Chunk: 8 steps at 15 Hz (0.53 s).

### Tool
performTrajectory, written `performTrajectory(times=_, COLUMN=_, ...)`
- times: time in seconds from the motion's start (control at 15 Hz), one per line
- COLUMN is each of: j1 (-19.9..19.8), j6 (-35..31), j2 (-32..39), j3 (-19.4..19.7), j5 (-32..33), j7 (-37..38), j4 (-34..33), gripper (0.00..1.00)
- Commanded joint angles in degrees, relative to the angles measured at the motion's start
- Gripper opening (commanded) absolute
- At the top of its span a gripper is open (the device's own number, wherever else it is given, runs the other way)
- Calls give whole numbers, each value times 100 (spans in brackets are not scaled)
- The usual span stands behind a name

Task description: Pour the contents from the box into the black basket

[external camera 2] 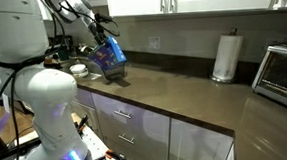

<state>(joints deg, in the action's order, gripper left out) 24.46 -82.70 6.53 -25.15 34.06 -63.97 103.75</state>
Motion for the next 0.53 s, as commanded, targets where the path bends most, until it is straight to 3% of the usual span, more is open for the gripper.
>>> performTrajectory(times=0.0, j1=17, j6=100, j2=185, j3=32, j5=14, j7=-87, j4=-168, gripper=6)
performTrajectory(times=0.47, j1=-31, j6=209, j2=286, j3=212, j5=180, j7=135, j4=-185, gripper=6)
